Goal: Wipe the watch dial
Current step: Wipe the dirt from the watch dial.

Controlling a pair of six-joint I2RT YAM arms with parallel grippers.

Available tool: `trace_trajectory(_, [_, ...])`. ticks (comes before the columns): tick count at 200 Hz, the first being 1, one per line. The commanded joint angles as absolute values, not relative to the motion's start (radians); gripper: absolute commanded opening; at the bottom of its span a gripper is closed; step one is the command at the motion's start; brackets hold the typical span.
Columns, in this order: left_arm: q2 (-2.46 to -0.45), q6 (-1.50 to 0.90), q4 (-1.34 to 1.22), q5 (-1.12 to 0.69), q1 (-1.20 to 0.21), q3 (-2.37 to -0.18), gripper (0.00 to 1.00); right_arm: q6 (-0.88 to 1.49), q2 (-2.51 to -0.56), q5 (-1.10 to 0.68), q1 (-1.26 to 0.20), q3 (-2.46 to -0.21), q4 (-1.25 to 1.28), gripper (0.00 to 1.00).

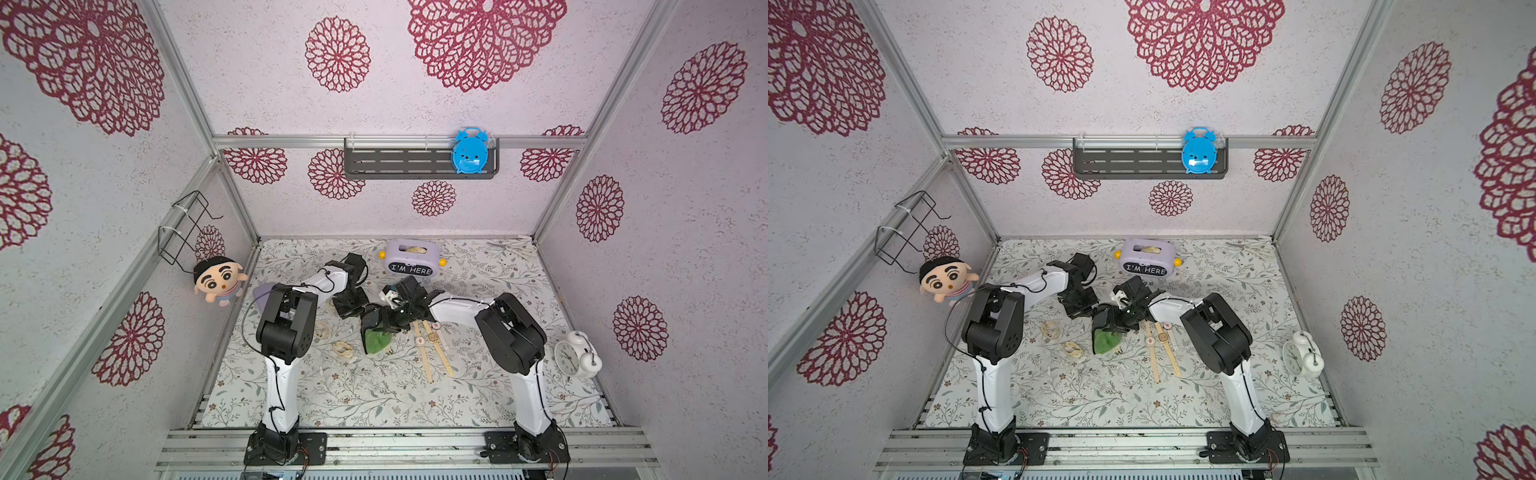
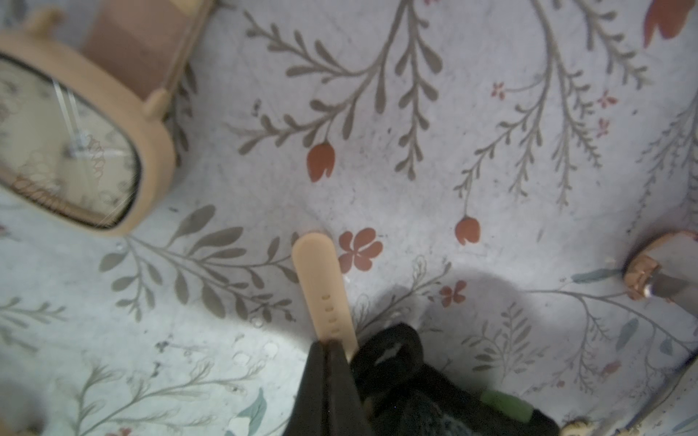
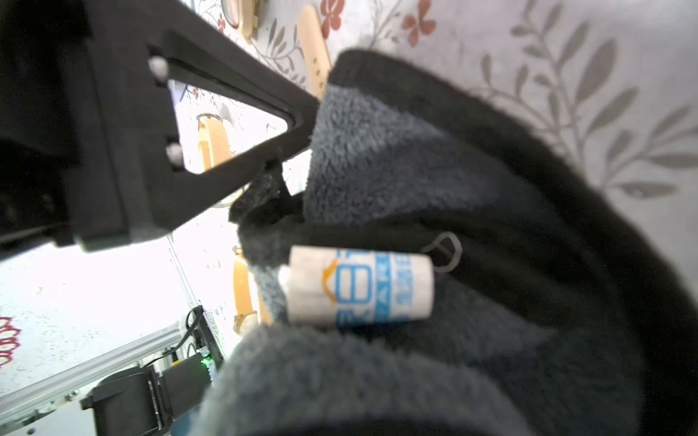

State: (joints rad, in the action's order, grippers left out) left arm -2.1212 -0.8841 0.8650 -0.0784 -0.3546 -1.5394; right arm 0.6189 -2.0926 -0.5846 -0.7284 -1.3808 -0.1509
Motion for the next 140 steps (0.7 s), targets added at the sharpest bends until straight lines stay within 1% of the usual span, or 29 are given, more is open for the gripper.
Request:
trace_trajectory(1, [-2.171,-0.887,0.839,-0.085,-0.362,-1.540,0.00,0.520,-2.124,-0.424,-0.758,-1.399,-0.326,0.00])
trace_trajectory(25, [-2.173,-0.890,0.837,-0.086,-0.363,-1.539,0.00,0.487,-2.118,-0.292,-0.780,-1.385,-0.408,0.00])
trace_trajectory(46, [-2.176,-0.893,0.834,-0.086,-0.363,-1.539,0.00,0.489,-2.105,-0.213,-0.791,-1.360,-0.444,0.00])
trace_trajectory(83, [-2.178,-0.897,0.832,-0.090,-0.364,-1.540,0.00,0.500,-2.107,-0.110,-0.797,-1.360,-0.527,0.00])
trace_trajectory(110, [-2.177,-0.899,0.831,-0.088,-0.365,-1.537,0.00,0.505,-2.124,-0.008,-0.796,-1.386,-0.633,0.00])
trace_trajectory(140, [-2.176,-0.899,0.830,-0.086,-0.364,-1.536,0.00,0.497,-2.115,0.042,-0.788,-1.401,-0.715,0.00])
